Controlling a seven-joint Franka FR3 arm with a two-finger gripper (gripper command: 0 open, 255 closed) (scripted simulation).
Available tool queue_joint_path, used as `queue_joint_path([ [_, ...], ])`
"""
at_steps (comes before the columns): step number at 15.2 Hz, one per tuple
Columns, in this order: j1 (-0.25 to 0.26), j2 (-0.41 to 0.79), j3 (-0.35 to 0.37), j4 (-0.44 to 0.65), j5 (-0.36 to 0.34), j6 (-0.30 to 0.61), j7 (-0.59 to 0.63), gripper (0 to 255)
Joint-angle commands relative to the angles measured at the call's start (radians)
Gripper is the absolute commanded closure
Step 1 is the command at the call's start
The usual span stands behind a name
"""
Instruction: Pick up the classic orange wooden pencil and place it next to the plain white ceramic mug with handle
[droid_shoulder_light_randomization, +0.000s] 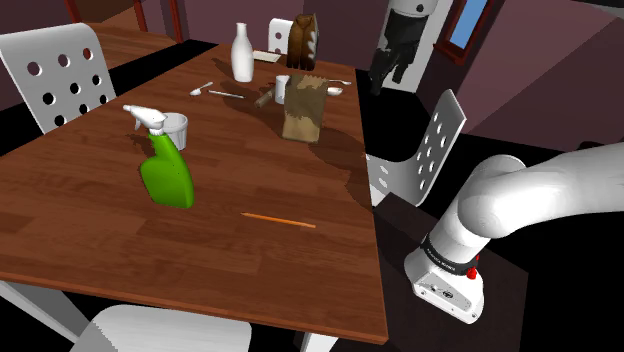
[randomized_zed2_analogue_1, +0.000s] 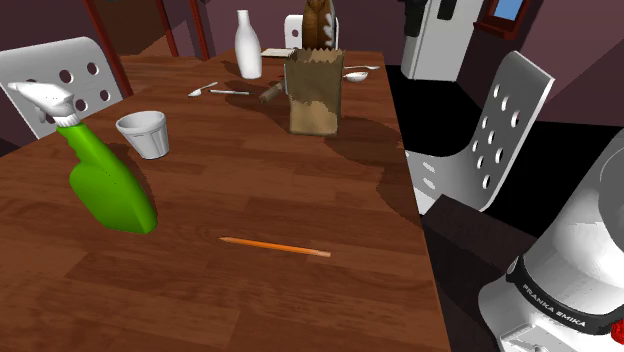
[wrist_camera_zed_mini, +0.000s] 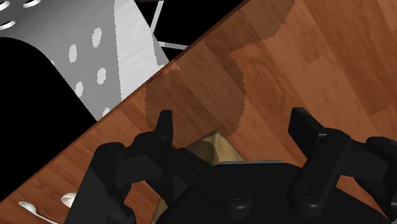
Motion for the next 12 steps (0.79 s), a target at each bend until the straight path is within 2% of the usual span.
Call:
queue_joint_path([
  [1, 0.000, 0.000, 0.000, 0.000, 0.000, 0.000, 0.000, 0],
  [12, 0.134, 0.124, 0.169, -0.112, 0.065, 0.214, 0.037, 0],
])
